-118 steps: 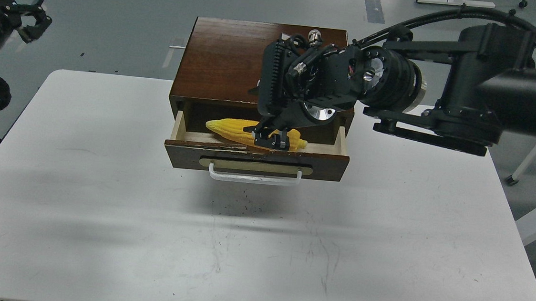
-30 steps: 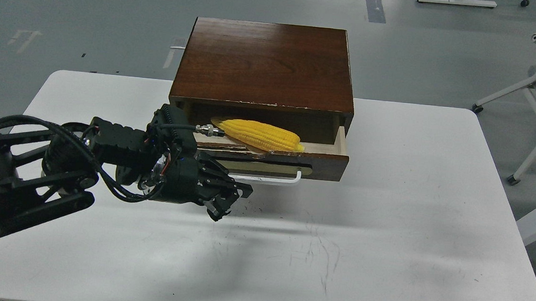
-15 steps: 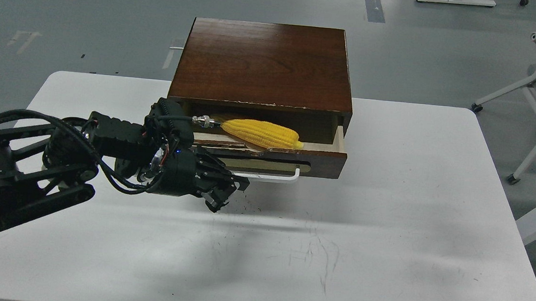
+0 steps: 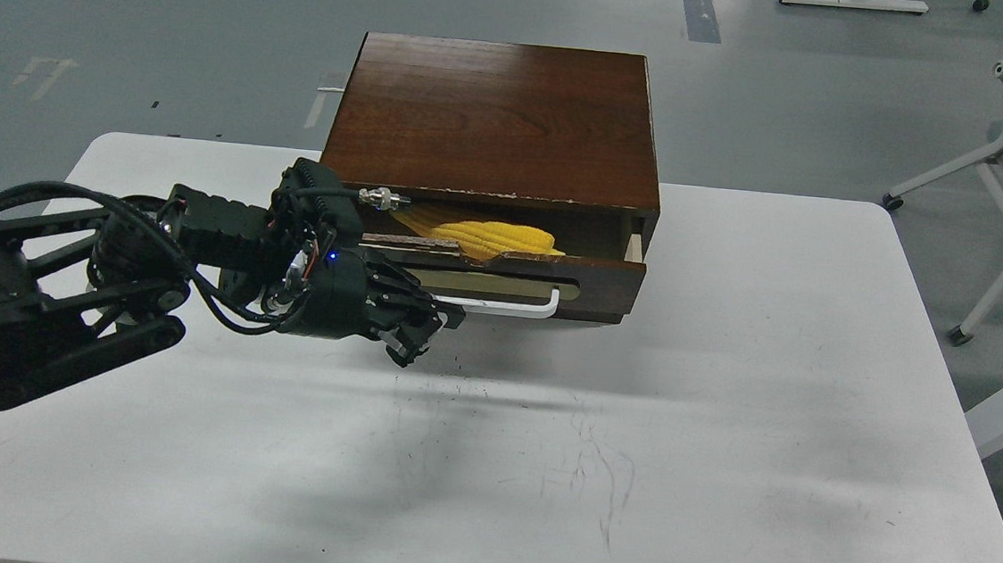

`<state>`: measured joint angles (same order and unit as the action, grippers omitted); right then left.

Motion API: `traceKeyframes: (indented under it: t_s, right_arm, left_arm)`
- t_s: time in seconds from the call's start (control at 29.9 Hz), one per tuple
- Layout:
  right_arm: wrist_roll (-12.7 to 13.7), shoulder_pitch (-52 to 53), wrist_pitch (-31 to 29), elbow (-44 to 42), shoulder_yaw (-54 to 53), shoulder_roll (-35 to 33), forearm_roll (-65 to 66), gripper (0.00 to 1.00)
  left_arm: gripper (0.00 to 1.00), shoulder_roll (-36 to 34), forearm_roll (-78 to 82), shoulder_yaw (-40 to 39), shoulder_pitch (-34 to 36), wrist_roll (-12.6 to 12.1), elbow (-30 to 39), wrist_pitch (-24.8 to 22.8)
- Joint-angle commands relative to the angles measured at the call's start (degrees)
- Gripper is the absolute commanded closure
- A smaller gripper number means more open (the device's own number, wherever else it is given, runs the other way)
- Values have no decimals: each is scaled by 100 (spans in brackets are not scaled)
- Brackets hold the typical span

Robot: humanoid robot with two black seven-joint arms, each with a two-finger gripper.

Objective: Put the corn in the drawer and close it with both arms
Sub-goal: 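Push the drawer front with the left gripper into the box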

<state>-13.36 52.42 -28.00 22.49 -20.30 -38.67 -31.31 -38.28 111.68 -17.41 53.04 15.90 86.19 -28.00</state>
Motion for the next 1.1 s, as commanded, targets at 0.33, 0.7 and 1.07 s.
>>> traceKeyframes:
  t_s: [0.33, 0.7, 1.07]
  right_arm:
    - [0, 5, 0, 1, 8, 26, 11, 0]
    - [0, 23, 0, 1, 8, 17, 11, 0]
    - [0, 32, 0, 1, 8, 17, 11, 0]
  left_arm:
    - [100, 137, -50, 1, 119, 18, -559, 0]
    - [100, 391, -59, -8, 242, 27, -902, 0]
    - [100, 400, -68, -26, 260, 36, -1078, 0]
